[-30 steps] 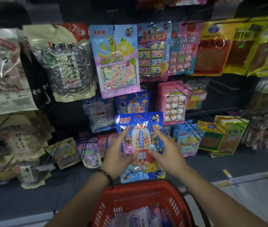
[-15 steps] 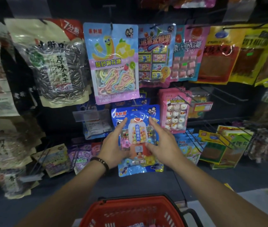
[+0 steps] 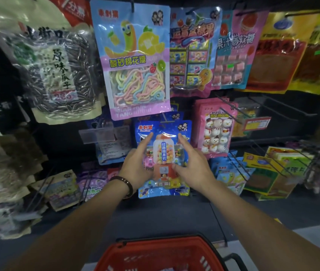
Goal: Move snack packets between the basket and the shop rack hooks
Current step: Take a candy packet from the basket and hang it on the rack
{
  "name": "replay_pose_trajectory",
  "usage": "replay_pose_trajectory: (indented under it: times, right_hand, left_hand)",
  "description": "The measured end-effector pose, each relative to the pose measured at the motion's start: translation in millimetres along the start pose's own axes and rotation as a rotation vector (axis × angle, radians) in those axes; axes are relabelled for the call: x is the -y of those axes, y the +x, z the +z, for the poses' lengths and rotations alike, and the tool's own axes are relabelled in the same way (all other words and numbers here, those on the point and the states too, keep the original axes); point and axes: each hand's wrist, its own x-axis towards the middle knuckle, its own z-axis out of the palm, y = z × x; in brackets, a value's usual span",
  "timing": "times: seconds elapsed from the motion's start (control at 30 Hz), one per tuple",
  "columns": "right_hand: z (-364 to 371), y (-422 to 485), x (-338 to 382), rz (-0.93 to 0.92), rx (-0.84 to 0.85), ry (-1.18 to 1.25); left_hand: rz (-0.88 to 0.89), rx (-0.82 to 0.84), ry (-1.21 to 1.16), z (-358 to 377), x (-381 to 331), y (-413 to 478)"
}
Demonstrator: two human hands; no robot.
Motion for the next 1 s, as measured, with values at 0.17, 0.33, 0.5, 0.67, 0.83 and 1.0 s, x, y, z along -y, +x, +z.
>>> replay_pose_trajectory:
  times: [0.17,0.33,0.5,0.67,0.83,1.0]
  right_hand:
    - [6,30,3,0.039,0.012,0.027]
    - [3,44,4,0.054,0.124,0.035]
    - [11,43,1,0.052,0.132,0.044]
    - [15,5,-4,0.044,0.072,0.046]
    - [51,-85,-32,0.064,-0.076,0.08]
    - [127,-179,-96,0.429,0.142,0.123]
  left_hand:
    - [0.013,-0.061,-0.042,12,15,29]
    - [-0.019,-0.096,-0.038,21,18,40]
    - [-0.062,-0.058,-0.051,15,10,32]
    - [-0.054,-0.115,0.044,19,23,1]
    - [0.036,0.071,0.23,49,72,-104]
    - [-0.209,0.55,0.374,69,130,-191]
